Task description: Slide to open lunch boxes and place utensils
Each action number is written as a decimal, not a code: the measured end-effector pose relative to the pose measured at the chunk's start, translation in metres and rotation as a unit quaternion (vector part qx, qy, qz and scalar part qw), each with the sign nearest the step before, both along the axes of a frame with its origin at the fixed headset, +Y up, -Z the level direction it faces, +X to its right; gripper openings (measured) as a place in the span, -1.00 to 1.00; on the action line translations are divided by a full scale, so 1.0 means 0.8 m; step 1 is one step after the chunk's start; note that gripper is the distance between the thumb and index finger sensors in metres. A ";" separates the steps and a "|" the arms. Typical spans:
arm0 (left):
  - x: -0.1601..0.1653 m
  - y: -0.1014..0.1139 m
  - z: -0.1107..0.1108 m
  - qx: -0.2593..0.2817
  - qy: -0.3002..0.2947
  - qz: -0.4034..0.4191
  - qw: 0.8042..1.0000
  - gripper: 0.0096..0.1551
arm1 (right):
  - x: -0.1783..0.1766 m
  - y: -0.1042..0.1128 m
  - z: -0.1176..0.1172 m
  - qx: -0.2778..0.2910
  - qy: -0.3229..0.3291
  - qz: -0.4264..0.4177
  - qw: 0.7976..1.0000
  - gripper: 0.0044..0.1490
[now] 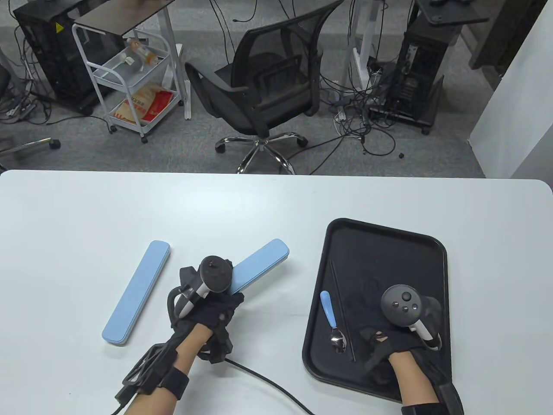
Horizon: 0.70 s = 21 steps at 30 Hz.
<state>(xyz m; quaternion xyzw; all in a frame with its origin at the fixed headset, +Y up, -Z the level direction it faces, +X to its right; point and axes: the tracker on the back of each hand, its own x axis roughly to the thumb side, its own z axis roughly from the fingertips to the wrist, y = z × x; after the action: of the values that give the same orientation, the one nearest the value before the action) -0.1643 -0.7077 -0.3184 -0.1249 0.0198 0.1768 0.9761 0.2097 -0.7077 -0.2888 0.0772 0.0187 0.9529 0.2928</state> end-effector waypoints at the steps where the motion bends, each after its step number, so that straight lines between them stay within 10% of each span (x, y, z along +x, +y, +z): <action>1: -0.008 0.006 0.005 0.019 -0.006 -0.013 1.000 0.05 | -0.005 0.000 0.001 0.005 0.005 -0.006 1.000 0.02; 15: -0.046 0.015 0.045 0.087 -0.102 0.040 0.990 0.03 | -0.052 0.008 0.016 0.111 0.071 -0.059 0.989 -0.04; 21: -0.032 0.020 0.058 0.087 -0.165 0.061 0.980 0.03 | -0.069 0.001 0.016 0.075 0.127 -0.086 0.985 0.10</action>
<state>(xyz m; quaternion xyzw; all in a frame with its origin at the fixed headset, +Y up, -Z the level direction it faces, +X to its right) -0.1902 -0.6915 -0.2723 -0.0677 -0.1650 0.2138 0.9605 0.1545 -0.7068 -0.2762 0.2204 -0.0227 0.9053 0.3625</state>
